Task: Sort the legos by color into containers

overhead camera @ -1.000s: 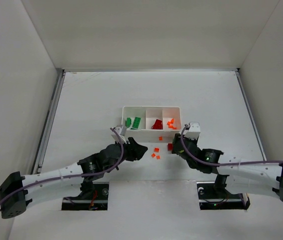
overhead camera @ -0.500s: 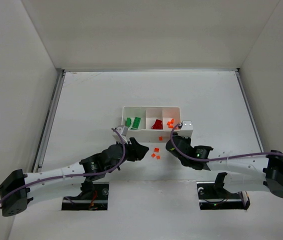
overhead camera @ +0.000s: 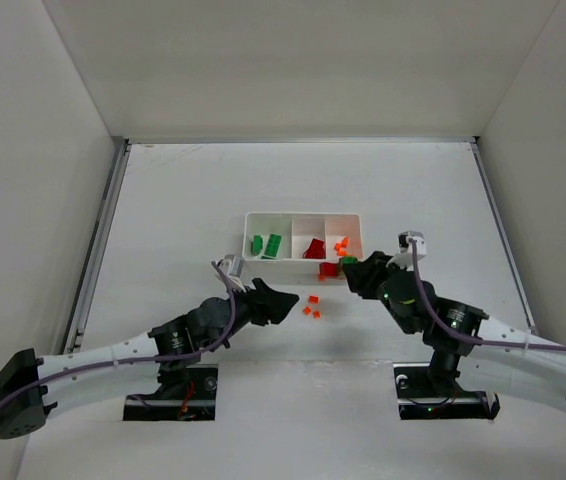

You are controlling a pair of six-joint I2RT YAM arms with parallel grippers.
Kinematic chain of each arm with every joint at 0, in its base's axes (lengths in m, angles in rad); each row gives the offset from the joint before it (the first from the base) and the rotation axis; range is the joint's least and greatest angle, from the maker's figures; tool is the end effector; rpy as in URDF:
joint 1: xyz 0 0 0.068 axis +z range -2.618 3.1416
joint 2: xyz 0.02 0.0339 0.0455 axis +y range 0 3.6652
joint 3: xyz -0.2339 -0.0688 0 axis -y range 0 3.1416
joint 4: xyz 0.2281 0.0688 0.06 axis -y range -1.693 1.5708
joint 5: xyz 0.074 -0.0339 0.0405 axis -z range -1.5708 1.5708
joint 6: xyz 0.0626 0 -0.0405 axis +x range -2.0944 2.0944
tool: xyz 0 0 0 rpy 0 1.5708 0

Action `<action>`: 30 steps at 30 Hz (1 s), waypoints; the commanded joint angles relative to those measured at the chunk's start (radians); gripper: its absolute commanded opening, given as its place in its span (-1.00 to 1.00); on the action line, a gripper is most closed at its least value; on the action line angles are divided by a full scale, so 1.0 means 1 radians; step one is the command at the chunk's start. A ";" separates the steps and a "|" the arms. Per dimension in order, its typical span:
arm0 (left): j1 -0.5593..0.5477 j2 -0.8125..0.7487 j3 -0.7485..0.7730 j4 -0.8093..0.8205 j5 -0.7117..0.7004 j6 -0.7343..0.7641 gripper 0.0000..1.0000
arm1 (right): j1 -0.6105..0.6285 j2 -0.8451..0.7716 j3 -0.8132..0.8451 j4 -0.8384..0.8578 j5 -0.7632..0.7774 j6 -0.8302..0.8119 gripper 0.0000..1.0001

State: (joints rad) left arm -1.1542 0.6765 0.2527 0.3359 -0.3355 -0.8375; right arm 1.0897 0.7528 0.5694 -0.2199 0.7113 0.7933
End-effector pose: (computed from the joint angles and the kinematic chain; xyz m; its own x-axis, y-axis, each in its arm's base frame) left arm 0.1009 -0.1771 0.2091 -0.5667 -0.4530 -0.6882 0.4627 0.5161 -0.7208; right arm 0.1270 0.1550 0.2432 -0.4080 0.3851 -0.8278 -0.1467 0.8672 0.4758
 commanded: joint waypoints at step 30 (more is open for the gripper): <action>-0.025 0.135 0.014 0.499 -0.100 0.287 0.57 | -0.283 -0.027 -0.167 0.573 -0.631 0.380 -0.51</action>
State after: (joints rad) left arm -1.1683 0.8070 0.2234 0.7383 -0.3866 -0.6834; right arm 0.8345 0.7334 0.4084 0.2516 0.1532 1.1019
